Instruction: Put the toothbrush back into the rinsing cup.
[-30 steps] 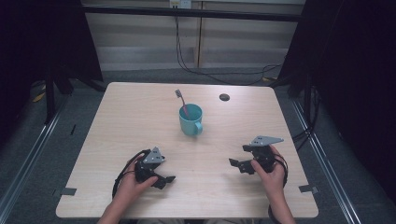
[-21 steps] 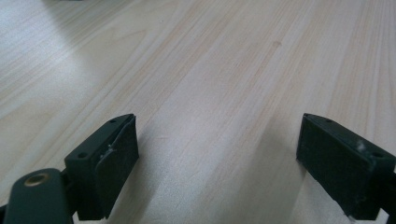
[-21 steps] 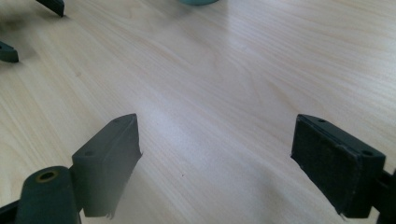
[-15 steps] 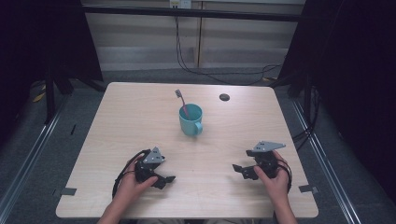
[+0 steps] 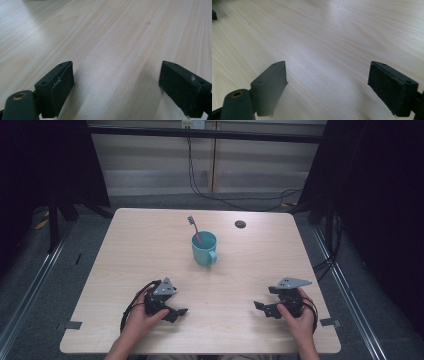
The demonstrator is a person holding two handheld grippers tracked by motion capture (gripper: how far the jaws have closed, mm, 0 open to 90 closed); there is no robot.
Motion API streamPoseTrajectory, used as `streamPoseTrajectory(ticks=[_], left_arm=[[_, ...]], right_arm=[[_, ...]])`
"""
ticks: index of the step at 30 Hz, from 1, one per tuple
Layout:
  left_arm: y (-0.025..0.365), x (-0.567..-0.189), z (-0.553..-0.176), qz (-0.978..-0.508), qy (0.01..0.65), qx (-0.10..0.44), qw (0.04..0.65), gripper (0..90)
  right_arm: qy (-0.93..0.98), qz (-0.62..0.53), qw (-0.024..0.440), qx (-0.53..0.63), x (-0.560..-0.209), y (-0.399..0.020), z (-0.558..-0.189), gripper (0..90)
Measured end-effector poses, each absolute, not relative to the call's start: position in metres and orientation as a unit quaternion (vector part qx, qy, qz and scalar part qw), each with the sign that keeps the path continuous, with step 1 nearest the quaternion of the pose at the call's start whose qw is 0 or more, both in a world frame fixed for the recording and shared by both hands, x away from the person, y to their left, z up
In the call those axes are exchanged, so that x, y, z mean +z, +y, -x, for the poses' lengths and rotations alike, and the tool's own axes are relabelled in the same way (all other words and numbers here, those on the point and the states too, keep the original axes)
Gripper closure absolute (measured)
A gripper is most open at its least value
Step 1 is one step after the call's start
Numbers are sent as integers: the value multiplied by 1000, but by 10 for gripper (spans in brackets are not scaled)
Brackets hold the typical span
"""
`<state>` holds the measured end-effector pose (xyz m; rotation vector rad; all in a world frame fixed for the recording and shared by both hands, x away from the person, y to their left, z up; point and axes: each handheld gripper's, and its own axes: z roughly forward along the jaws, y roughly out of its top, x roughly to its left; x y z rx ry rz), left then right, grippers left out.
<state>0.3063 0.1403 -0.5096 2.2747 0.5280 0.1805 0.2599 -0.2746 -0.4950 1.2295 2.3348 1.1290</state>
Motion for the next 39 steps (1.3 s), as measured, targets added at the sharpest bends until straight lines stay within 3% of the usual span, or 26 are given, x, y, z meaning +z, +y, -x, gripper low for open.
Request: streamPoseTrajectory(ticks=[39], left_arm=[[140, -510, -306, -894, 208, 72, 390, 126]], right_arm=[[822, -412, 163, 358, -511, -278, -248, 138]])
